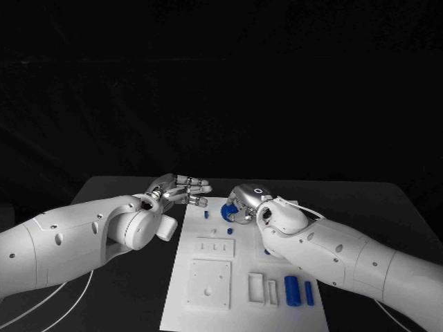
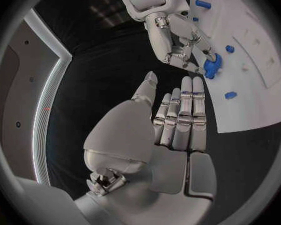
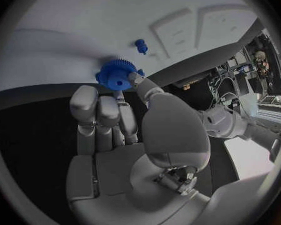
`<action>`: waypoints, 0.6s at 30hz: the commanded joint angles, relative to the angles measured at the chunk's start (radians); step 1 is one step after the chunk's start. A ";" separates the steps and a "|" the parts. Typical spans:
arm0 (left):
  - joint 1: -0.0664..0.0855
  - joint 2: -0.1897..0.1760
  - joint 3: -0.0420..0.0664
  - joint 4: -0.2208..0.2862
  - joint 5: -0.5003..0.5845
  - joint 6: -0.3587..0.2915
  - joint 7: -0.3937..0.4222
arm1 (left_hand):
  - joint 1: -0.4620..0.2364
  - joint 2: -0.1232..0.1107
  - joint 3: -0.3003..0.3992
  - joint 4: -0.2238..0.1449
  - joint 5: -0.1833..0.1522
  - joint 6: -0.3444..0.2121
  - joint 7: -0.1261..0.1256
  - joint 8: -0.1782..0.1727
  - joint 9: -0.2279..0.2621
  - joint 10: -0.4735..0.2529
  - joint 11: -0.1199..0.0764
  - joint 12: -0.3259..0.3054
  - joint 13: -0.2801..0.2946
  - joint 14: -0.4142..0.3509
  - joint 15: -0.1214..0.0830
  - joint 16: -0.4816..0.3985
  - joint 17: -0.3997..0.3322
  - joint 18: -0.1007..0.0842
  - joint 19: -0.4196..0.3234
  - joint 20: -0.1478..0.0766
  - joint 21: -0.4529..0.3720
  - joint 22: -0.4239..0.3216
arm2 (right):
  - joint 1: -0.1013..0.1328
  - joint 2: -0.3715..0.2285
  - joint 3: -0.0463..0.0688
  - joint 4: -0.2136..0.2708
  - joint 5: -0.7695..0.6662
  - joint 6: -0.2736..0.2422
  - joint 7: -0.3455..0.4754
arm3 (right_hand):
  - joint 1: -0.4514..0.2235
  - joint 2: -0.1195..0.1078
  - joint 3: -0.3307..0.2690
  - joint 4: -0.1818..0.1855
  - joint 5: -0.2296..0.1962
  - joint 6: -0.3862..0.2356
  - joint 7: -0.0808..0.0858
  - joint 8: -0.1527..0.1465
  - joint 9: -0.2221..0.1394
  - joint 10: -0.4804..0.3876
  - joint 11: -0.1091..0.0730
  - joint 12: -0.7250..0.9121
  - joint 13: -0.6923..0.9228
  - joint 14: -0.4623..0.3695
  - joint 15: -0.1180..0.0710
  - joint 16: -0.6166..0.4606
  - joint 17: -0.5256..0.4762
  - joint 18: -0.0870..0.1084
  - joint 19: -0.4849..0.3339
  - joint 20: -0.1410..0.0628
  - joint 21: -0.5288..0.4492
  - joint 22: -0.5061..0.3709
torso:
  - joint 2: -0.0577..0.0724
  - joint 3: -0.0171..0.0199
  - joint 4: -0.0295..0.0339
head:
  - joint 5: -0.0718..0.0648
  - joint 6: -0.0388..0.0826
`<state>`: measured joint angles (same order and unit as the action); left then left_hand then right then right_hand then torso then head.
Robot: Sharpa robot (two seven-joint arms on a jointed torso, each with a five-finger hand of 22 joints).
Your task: Assemble the parts on the task board
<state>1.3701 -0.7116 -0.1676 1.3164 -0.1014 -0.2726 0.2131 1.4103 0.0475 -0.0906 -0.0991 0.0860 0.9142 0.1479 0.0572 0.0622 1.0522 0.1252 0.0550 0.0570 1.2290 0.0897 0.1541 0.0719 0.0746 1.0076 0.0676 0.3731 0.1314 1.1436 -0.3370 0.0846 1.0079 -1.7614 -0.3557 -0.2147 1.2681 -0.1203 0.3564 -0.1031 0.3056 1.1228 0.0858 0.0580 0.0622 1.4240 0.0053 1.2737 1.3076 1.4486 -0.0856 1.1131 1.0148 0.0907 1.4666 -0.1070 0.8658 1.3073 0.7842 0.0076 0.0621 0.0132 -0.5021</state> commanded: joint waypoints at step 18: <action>0.001 0.010 0.001 -0.003 -0.003 0.008 0.007 | 0.000 -0.004 0.000 -0.005 0.006 -0.006 0.000 0.002 -0.001 -0.007 0.001 0.006 0.001 -0.006 -0.003 -0.005 -0.001 -0.007 -0.007 0.002 0.005 0.001 | -0.013 0.040 -0.002 -0.053 -0.029 -0.009 -0.005 | 0.002 -0.009 0.001 0.006 0.003 -0.006 0.005 0.003 0.000 -0.001 -0.004 -0.006 0.093 -0.002 -0.004 -0.010 -0.005 -0.013 0.060 -0.003 -0.008 0.072 | 0.000 0.0009 -0.0028 | 0.008 0.003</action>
<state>1.3701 -0.7042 -0.1675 1.3125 -0.1016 -0.2725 0.2131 1.4103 0.0475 -0.0907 -0.0990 0.0860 0.9142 0.1479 0.0572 0.0622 1.0523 0.1252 0.0549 0.0570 1.2290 0.0897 0.1541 0.0718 0.0746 1.0076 0.0677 0.3731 0.1313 1.1343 -0.2980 0.0847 0.9594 -1.7751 -0.3695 -0.2186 1.2677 -0.1199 0.3576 -0.1019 0.3058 1.1209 0.0877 0.0580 0.0637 1.4241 0.0053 1.2737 1.3076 1.4486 -0.0855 1.1084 1.0114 0.0907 1.4666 -0.1070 0.8617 1.3081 0.7838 0.0081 0.0595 0.0202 -0.5000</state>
